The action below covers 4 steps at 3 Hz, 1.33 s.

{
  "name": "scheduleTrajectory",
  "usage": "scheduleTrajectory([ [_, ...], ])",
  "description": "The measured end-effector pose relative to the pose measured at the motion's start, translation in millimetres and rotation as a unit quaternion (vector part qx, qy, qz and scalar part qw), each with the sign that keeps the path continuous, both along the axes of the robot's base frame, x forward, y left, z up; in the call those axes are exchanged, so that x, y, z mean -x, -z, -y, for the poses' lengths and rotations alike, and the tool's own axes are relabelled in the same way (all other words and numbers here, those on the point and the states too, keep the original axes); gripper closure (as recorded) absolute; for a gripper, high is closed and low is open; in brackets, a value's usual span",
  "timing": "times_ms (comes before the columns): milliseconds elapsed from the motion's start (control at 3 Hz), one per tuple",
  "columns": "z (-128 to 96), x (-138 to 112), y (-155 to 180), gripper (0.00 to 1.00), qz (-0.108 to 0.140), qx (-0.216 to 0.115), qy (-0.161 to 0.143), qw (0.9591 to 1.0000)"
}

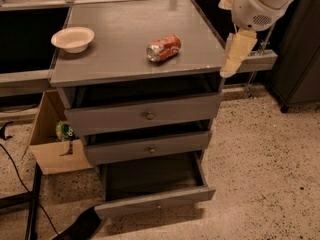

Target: Place coke can into bottom drawer

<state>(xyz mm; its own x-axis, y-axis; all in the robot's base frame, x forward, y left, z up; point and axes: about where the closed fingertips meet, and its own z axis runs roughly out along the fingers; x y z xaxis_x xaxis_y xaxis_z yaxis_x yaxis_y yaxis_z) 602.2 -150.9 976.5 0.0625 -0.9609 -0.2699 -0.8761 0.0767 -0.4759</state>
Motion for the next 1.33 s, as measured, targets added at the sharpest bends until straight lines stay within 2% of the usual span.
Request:
scheduleTrajectory([
  [333,-14.8,-20.5,-7.8,0.0,0.054,-0.001,-0.073,0.9959],
  [667,-31.9,-32.8,-9.8,0.0,0.082,0.04,-0.157,0.9833],
  [1000,-32.5,-32.6,-8.8,0.0,0.096,0.064,-0.193,0.9745],
  [1333,-37.5,-35.4,-7.2,0.0,0.117,0.107,-0.206,0.9656],
])
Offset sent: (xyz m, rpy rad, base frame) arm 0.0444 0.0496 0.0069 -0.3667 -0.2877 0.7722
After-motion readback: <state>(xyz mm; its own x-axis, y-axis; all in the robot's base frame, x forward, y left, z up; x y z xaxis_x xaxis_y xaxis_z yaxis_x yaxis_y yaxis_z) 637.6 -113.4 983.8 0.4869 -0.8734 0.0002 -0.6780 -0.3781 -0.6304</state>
